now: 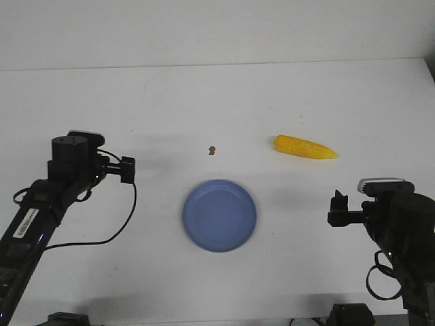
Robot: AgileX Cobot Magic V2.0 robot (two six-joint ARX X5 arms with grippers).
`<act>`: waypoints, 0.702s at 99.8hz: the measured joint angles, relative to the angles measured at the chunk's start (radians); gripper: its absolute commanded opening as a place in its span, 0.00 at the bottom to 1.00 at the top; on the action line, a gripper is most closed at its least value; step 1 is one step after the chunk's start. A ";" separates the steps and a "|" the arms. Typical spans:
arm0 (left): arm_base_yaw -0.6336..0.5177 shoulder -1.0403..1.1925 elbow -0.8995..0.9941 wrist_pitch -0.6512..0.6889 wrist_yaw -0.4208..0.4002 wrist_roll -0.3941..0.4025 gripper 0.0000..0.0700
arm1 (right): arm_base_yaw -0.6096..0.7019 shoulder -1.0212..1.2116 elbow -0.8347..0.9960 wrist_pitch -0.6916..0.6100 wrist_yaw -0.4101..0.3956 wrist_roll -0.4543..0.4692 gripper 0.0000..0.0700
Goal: Place corn on plate with both arms
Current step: 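Release the plate and pull the left gripper back toward the robot, then reach the right gripper to the yellow corn cob and grasp it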
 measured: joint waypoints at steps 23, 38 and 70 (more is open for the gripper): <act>0.072 -0.091 0.000 -0.108 -0.015 0.036 0.89 | 0.000 0.000 0.000 0.000 0.000 0.001 0.87; 0.094 -0.113 0.000 -0.108 -0.021 0.040 0.89 | 0.000 0.000 0.000 0.000 0.000 0.002 0.87; 0.099 -0.117 0.000 -0.108 -0.021 0.046 0.89 | 0.000 0.021 0.006 0.095 0.000 -0.006 0.87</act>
